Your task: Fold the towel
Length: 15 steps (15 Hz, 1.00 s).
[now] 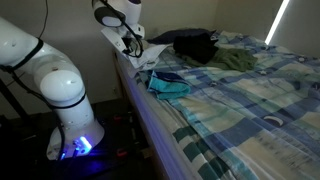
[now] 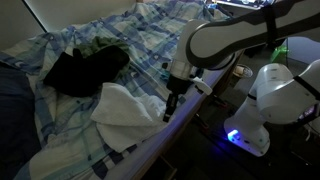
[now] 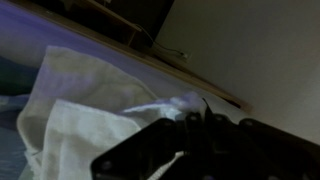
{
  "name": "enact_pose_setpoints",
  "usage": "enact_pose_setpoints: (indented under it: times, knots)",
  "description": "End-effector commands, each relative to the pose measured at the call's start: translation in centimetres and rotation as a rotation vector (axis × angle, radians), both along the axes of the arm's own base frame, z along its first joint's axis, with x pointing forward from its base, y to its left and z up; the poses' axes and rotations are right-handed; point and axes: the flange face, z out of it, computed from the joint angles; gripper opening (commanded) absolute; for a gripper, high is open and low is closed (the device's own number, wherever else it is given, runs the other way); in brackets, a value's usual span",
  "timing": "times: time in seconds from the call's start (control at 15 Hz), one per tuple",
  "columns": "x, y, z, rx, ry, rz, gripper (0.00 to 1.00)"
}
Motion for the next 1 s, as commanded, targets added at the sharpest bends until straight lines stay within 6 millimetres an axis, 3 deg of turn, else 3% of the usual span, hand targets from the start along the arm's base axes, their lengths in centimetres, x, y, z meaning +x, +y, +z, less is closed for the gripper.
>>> enact_pose_setpoints:
  times: [0.0, 0.47, 0.93]
  knots:
    - [-1.8, 1.6, 0.0, -0.024, 0.012, 0.063, 0.01]
    - [-4.2, 3.7, -2.0, -0.089, 0.051, 0.171, 0.01]
    - [-1.6, 0.3, -3.5, -0.200, 0.031, 0.199, 0.01]
